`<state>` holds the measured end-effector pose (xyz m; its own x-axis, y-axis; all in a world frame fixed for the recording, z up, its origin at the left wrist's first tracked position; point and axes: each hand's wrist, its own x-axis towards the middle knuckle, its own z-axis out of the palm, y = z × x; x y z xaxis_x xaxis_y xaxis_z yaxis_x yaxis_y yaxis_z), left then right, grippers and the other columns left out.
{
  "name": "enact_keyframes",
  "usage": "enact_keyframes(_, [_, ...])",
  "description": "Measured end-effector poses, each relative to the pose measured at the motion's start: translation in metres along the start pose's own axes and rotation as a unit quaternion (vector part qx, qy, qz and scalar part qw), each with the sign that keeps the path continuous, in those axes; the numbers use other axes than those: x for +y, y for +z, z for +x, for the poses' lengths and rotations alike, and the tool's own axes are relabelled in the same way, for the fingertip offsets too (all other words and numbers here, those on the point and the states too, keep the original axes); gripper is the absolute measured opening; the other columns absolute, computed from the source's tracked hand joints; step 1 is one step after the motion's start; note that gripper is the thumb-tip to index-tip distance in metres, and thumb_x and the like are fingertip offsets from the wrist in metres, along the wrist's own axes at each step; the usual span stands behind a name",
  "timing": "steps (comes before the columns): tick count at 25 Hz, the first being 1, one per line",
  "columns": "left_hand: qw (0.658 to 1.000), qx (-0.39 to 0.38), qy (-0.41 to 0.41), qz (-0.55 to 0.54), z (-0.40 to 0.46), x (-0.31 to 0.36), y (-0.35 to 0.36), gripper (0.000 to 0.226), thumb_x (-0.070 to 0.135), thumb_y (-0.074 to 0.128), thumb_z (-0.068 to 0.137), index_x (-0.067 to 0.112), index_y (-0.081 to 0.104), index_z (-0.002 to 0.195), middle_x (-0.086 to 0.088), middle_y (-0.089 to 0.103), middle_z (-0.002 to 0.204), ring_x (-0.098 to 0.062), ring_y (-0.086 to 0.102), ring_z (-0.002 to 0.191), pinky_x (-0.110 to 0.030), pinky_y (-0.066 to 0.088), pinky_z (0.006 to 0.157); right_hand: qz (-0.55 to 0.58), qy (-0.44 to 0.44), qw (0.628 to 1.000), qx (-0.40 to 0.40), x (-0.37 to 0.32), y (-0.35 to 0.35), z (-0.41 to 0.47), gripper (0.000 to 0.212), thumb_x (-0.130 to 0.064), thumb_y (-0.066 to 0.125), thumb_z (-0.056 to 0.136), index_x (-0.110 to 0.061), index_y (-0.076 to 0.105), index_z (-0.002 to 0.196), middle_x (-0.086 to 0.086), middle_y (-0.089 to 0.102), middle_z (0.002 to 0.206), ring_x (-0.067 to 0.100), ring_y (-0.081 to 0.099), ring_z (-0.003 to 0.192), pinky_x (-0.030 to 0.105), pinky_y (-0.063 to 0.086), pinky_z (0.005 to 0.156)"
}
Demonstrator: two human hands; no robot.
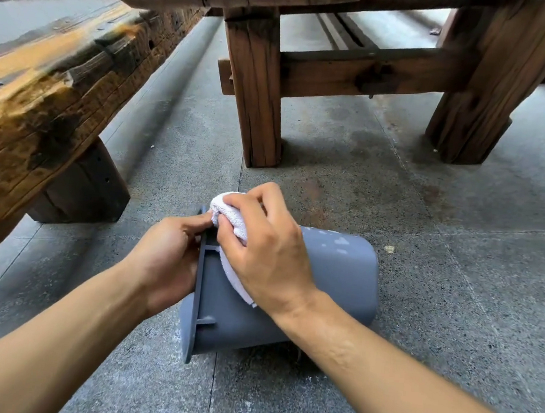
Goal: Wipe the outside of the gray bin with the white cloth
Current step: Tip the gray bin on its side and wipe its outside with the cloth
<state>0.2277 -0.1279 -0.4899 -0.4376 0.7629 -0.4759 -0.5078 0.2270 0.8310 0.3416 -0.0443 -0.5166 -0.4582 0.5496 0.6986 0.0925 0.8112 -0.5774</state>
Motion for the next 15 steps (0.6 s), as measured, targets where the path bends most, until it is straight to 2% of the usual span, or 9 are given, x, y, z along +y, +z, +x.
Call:
enact_keyframes(5, [1.000,0.003,-0.006,0.025,0.000,-0.006,-0.002,0.039,0.025,0.049,0.099,0.003,0.069,0.124,-0.023,0.069,0.128,-0.036,0.066,0.118,-0.050,0.052,0.099,-0.128,0.032,0.990,-0.052,0.015,-0.001,-0.004,0.013,-0.021,0.063,0.090,-0.012,0.071,0.097,0.012,0.056,0.098,0.030,0.059,0.082,0.046,0.055,0.061])
enact_keyframes(9, [0.999,0.023,0.013,0.029,0.002,-0.011,-0.005,0.043,0.021,0.050,0.099,-0.006,0.060,0.131,-0.029,0.063,0.132,-0.043,0.060,0.123,-0.056,0.044,0.107,-0.154,0.081,0.984,-0.042,0.043,-0.011,-0.005,0.014,-0.022,0.066,0.088,-0.014,0.073,0.097,0.011,0.055,0.096,0.032,0.059,0.079,0.041,0.053,0.060])
enact_keyframes(12, [0.999,0.036,0.014,0.035,0.001,-0.011,-0.009,0.043,0.020,0.050,0.100,-0.006,0.058,0.133,-0.028,0.063,0.132,-0.038,0.065,0.112,-0.056,0.045,0.105,-0.182,0.122,0.975,-0.029,0.071,-0.025,-0.015,0.014,-0.023,0.067,0.087,-0.016,0.074,0.096,0.009,0.055,0.094,0.032,0.060,0.076,0.039,0.052,0.062])
enact_keyframes(15, [0.998,0.054,0.008,0.029,0.000,-0.013,-0.013,0.044,0.023,0.050,0.100,-0.003,0.059,0.134,-0.025,0.065,0.132,-0.038,0.065,0.117,-0.052,0.049,0.101,-0.217,0.169,0.961,-0.012,0.101,-0.045,-0.031,0.013,-0.026,0.066,0.087,-0.020,0.074,0.095,0.004,0.053,0.093,0.029,0.059,0.072,0.035,0.051,0.062])
